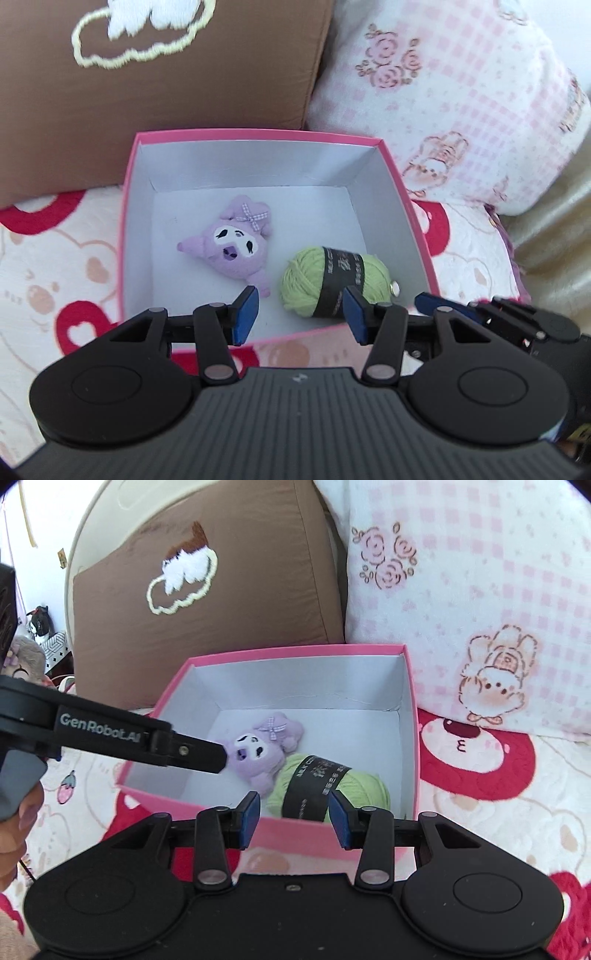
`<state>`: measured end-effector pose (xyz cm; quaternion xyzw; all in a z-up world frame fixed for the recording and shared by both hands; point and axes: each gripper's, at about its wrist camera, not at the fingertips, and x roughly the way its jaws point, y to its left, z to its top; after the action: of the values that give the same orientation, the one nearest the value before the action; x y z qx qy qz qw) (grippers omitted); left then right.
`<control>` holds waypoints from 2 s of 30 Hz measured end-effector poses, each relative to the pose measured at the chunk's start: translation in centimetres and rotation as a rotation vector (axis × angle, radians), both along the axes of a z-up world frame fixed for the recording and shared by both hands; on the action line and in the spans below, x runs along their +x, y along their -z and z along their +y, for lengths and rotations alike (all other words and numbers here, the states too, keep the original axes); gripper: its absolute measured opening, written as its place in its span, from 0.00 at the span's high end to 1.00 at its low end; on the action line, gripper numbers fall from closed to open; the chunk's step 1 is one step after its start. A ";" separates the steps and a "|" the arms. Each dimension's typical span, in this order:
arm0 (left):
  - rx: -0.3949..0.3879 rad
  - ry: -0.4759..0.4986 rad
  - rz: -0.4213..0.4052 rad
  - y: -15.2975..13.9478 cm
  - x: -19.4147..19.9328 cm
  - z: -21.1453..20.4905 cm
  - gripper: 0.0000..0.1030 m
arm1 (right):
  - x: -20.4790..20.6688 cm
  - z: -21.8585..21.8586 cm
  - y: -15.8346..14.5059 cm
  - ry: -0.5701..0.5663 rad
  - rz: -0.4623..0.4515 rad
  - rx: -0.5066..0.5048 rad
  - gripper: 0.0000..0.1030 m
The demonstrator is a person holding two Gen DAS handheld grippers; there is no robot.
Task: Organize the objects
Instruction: 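Withdraw the left tool from the box toward the blue wipes pack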
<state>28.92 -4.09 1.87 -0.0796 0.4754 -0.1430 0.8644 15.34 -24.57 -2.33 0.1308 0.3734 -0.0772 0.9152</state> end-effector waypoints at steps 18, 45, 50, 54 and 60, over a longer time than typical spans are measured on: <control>0.105 0.116 0.003 -7.1 -8.6 1.4 0.40 | -6.4 5.1 -6.9 -0.065 0.043 -0.121 0.24; 0.072 0.204 0.074 -6.1 -16.9 3.1 0.15 | -14.1 9.1 -6.7 -0.230 0.077 -0.091 0.11; 0.051 0.214 0.098 -4.0 -17.1 2.7 0.12 | -13.9 9.4 -4.6 -0.256 0.117 -0.063 0.11; 0.006 0.201 0.149 -1.4 -16.6 2.3 0.12 | -13.6 9.1 -2.6 -0.255 0.157 -0.038 0.11; -0.051 0.199 0.200 1.5 -16.4 1.7 0.12 | -13.2 8.8 -0.4 -0.270 0.209 -0.016 0.11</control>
<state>12.56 -2.42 0.36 -0.0680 0.5608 -0.2315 0.7920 2.17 -15.78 -1.94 0.0634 0.4800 0.0301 0.8745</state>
